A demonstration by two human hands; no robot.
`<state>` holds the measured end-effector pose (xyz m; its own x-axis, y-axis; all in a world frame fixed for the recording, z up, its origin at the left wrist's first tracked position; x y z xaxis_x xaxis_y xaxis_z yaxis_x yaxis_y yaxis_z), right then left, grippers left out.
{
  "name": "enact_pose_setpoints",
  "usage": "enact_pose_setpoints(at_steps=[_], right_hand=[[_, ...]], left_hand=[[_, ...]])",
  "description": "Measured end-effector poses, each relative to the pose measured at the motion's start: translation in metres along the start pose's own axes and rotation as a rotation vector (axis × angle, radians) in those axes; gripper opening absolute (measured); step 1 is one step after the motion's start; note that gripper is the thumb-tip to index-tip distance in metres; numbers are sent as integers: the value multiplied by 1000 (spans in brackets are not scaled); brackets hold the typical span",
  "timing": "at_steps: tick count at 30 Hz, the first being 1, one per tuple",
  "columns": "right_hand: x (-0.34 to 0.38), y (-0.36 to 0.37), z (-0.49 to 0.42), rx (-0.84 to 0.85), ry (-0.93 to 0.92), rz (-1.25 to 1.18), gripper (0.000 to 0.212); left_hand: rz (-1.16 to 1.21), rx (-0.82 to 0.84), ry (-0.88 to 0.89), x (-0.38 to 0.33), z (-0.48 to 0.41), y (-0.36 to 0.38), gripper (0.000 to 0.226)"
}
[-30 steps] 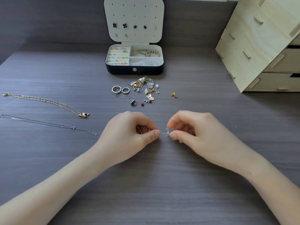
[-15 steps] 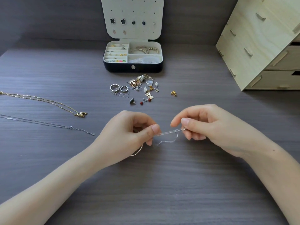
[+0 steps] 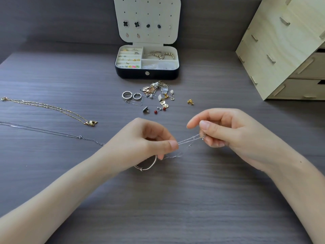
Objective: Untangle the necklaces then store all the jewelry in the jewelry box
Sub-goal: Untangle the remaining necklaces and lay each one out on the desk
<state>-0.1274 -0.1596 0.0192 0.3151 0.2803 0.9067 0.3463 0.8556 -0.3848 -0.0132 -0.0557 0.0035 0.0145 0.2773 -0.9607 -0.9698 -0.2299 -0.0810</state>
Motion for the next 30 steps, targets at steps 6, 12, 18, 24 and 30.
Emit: enact_pose_setpoints(at_steps=[6,12,18,24,30], right_hand=[[1,2,0,17,-22,74,14],[2,9,0,-7,-78,232,9],[7,6,0,-145,-167,353,16],[28,-11,4,-322,-272,263,14],[43,-12,2,-322,-303,254,15]], left_hand=[[57,-4,-3,1,0,1,13],[113,-33,-15,1,0,-2,16],[158,36,-42,-2,-3,-2,29],[200,44,-111,3,-6,-5,47],[168,46,-120,4,-7,-4,49]])
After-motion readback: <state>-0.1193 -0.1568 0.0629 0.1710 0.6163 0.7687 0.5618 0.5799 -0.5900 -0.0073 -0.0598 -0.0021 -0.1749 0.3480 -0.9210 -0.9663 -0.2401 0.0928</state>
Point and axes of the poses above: each hand's wrist, its own z-axis away from the middle knuckle, its own y-axis out of the palm, x = y × z, the point moved 7 cm from there along -z, towards the middle knuckle, and after that the axes turned 13 degrees about z, right-handed, at the moved point
